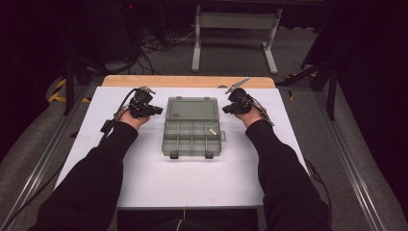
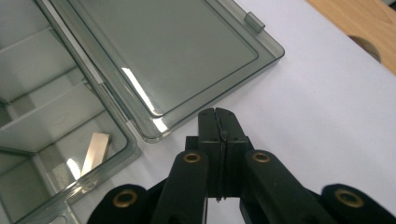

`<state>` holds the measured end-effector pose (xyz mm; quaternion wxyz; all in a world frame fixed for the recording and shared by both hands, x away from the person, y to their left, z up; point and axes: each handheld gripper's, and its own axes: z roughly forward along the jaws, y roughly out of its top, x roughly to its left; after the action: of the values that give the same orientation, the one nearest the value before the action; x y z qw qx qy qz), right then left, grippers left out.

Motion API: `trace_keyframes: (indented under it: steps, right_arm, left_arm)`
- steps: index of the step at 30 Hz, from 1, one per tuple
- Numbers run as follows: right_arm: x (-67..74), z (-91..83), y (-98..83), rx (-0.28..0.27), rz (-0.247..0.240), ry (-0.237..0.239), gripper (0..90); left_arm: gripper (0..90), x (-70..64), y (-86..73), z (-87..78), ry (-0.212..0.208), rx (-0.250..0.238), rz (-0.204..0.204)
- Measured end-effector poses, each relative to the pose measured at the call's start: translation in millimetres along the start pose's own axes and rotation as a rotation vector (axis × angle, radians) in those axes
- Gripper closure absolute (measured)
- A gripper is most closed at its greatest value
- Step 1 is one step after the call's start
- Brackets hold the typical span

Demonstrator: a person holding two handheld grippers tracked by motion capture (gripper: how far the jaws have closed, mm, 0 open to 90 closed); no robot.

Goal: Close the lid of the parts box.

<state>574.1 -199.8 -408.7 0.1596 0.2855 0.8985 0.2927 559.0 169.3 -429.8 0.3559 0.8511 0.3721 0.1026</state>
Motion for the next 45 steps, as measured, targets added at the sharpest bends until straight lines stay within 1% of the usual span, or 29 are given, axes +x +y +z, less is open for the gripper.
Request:
trace_keyframes:
  steps: [2,5,8,9,11,15,19,20,23,24,26,28,30,33,35,40,42,43,45]
  right_arm:
    - [-0.4,2.6,-1.1,0.006,0.004,0.001,90.0]
    - [-1.2,6.2,-2.9,0.013,0.006,-0.002,90.0]
    - [-2.1,9.2,-4.7,0.017,0.010,-0.001,89.9]
    - [-2.2,10.2,-5.3,0.018,0.011,0.000,89.9]
    - [-2.2,10.9,-5.8,0.021,0.013,0.003,89.9]
    - [-1.2,16.5,-8.7,0.031,0.014,0.016,89.9]
    - [-0.2,21.4,-9.6,0.037,0.014,0.020,89.8]
    - [-0.1,22.1,-9.5,0.038,0.013,0.023,89.8]
    - [0.4,23.4,-9.3,0.041,0.013,0.024,89.8]
    - [0.6,24.1,-9.3,0.043,0.011,0.025,89.8]
    - [1.3,25.3,-9.2,0.047,0.010,0.026,89.8]
    - [1.6,26.2,-9.3,0.049,0.007,0.027,89.6]
    - [1.9,27.0,-9.3,0.050,0.013,0.026,89.2]
    - [2.5,29.2,-9.4,0.054,0.010,0.026,89.2]
    - [2.9,30.4,-9.5,0.059,0.011,0.028,89.3]
    - [2.9,32.4,-9.8,0.065,0.008,0.028,89.3]
    - [3.9,34.7,-9.9,0.075,0.005,0.031,89.4]
    - [4.2,35.0,-9.8,0.073,0.005,0.030,89.4]
    - [4.9,35.5,-9.4,0.073,0.005,0.028,89.5]
  left_arm:
    - [89.7,0.2,-0.3,2.6,0.009,0.005,0.011]
    - [89.7,0.3,-1.5,8.3,0.004,0.015,-0.002]
    - [89.6,1.7,-2.3,11.4,-0.004,0.024,-0.003]
    - [89.6,2.9,-3.4,13.8,-0.018,0.028,-0.016]
    - [89.6,4.1,-4.2,15.4,-0.025,0.037,-0.020]
    - [89.6,5.3,-6.0,19.5,-0.028,0.049,-0.031]
    - [89.6,7.0,-7.2,22.5,-0.028,0.058,-0.032]
    - [89.6,6.9,-7.6,23.3,-0.031,0.060,-0.041]
    - [89.6,7.9,-8.1,24.8,-0.028,0.063,-0.036]
    - [89.6,7.6,-8.4,25.5,-0.034,0.065,-0.043]
    - [89.6,7.5,-8.7,26.7,-0.037,0.067,-0.044]
    - [89.6,7.3,-8.8,27.8,-0.035,0.068,-0.037]
    - [89.6,6.4,-9.1,28.9,-0.043,0.069,-0.037]
    - [89.6,6.4,-9.6,30.3,-0.039,0.072,-0.032]
    - [89.6,6.8,-10.3,31.4,-0.045,0.077,-0.041]
    - [89.6,6.8,-10.7,31.6,-0.044,0.073,-0.038]
    - [89.6,7.4,-12.8,32.0,-0.045,0.056,-0.035]
    - [89.6,7.3,-14.0,32.3,-0.053,0.048,-0.045]
    - [89.4,8.4,-15.8,32.4,-0.062,0.034,-0.051]
